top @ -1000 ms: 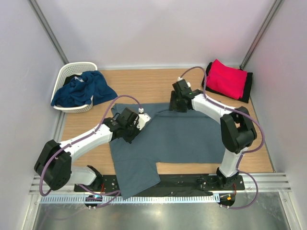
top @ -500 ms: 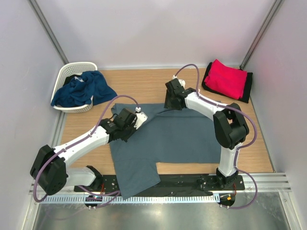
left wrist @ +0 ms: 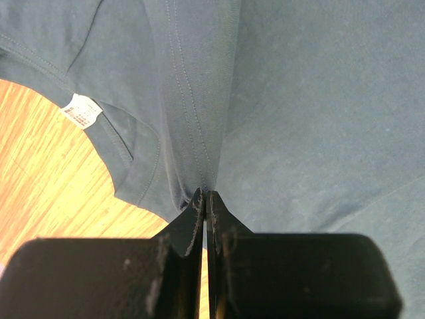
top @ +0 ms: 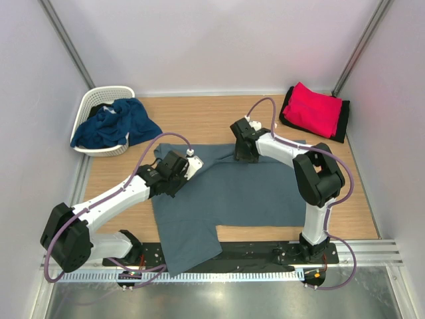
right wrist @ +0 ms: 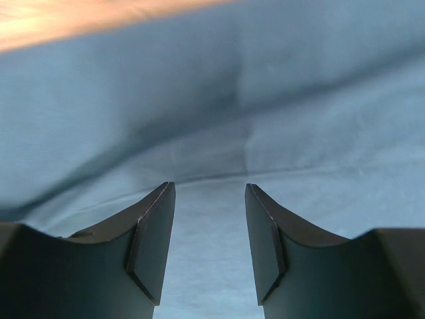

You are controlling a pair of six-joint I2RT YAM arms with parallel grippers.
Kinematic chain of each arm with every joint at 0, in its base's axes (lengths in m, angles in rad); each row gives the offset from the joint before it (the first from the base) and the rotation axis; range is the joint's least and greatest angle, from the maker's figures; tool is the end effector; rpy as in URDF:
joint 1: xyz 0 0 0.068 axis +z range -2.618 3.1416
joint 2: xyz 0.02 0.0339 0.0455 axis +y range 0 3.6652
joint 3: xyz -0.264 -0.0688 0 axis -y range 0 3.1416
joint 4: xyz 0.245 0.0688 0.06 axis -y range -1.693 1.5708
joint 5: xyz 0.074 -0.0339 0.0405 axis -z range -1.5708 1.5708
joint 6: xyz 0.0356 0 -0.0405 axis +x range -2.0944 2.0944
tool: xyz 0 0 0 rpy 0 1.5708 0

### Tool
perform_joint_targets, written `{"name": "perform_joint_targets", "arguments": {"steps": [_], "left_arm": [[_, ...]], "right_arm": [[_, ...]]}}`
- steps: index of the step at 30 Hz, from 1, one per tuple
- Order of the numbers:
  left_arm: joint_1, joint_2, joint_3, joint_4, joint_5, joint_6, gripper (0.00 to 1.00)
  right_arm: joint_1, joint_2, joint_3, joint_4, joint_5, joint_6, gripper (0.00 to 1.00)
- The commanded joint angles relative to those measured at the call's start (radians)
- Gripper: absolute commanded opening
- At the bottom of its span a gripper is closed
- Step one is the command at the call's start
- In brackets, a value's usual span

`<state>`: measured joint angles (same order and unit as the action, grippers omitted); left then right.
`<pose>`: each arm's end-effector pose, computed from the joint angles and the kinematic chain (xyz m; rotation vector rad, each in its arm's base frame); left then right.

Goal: Fold and stack the t-shirts
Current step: Fold the tshirt

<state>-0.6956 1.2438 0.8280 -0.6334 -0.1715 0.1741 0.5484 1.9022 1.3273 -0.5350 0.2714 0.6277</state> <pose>0.1865 -0.1478 0.2249 1.0391 2.3784 0.0370 0.3398 0.1964 0.1833 0.1871 2.6057 0.0432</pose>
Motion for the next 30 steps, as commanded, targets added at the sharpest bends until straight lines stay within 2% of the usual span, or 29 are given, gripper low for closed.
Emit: {"name": "perform_joint_targets", "arguments": {"steps": [1,5,18,30], "left_arm": [[-0.002,-0.003,0.029,-0.009,0.02,0.011,0.0],[-0.002,0.006,0.026,0.003,0.023,0.011,0.0],[-0.002,0.017,0.026,0.02,0.029,0.008,0.0],[-0.001,0.019,0.028,0.026,0.029,0.008,0.0]], "right_arm": [[0.002,-0.055,-0.03,-0.026,0.068,0.07,0.52],[-0.002,-0.049,-0.03,-0.028,0.143,0.083,0.53],[-0.1,-0.097,-0.085,-0.028,0.176,0.072,0.51],[-0.143,-0.061,-0.092,0.012,0.218,0.066,0.46]]}}
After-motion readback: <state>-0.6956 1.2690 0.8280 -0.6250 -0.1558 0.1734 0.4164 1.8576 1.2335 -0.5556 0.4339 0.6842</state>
